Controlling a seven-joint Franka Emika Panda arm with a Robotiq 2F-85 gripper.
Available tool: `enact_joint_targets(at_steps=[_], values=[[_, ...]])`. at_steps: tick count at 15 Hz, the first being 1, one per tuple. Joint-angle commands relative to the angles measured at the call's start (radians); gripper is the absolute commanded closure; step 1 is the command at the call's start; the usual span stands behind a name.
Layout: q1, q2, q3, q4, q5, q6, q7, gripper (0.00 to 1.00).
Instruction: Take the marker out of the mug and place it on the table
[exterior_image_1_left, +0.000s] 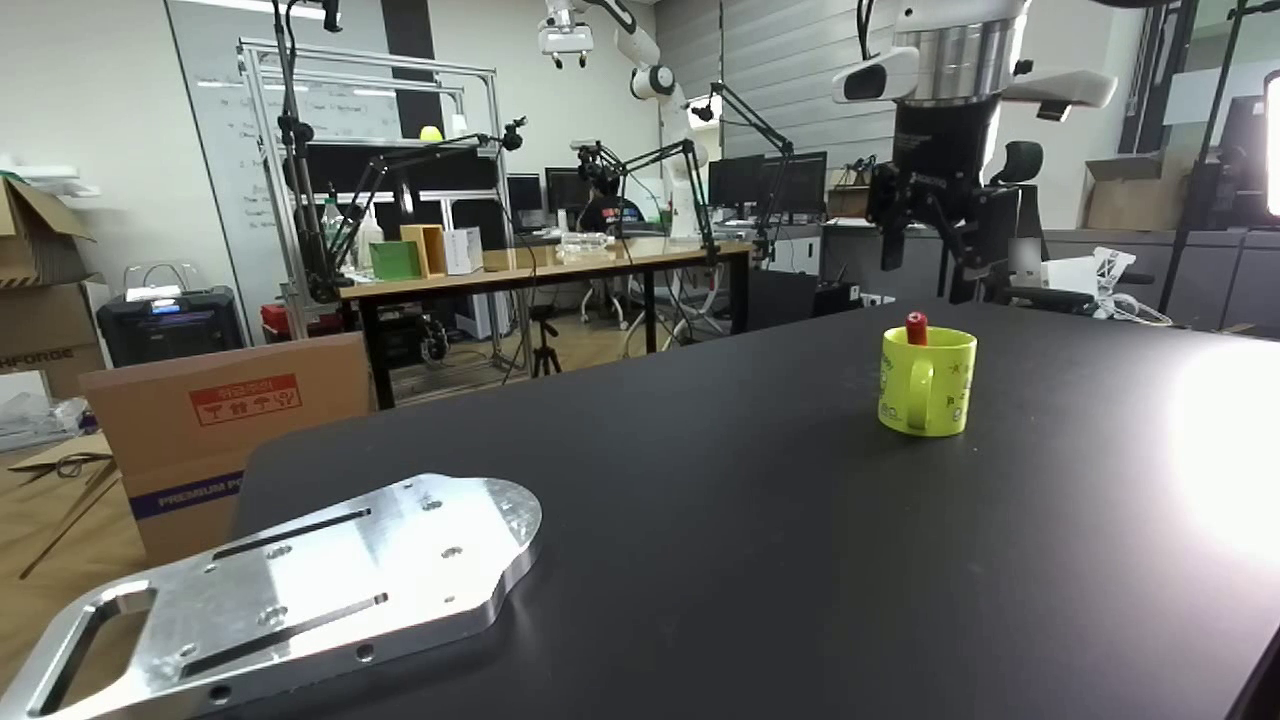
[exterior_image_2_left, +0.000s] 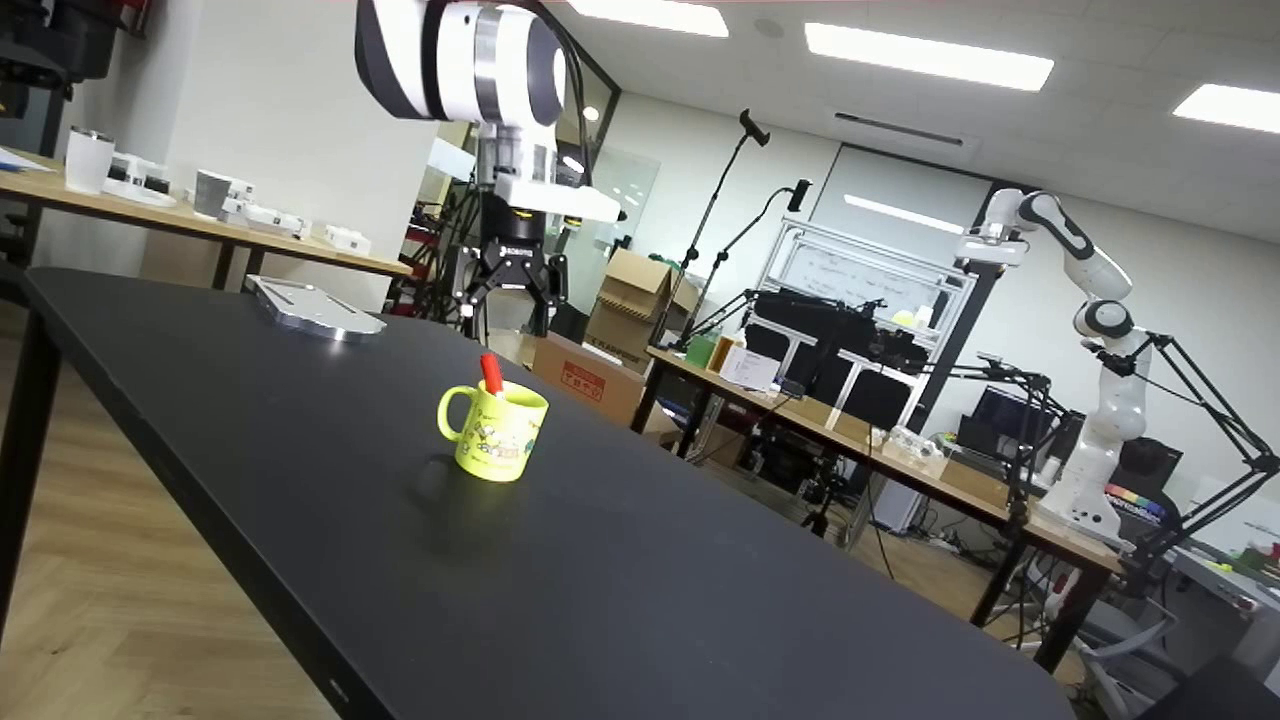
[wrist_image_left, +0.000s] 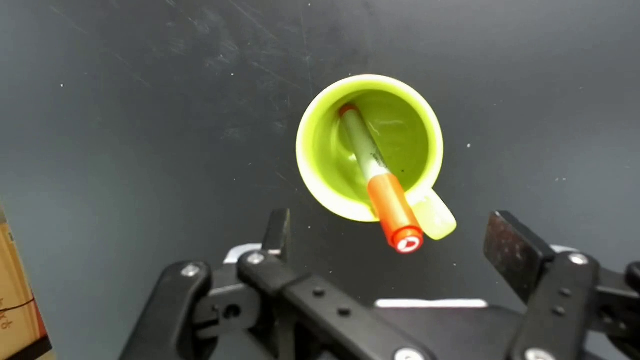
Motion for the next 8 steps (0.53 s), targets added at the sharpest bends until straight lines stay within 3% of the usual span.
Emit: enact_joint_targets(at_steps=[1,7,8], values=[[0.006,0.034,-0.016,0.014,-0.014,0.064,0.042,0.0],[0.005,0.074,-0.009,0.019,0.041,0.055,0.036,0.0],[0.011,0.079,-0.018,0.017,0.033,0.071,0.051,0.25]])
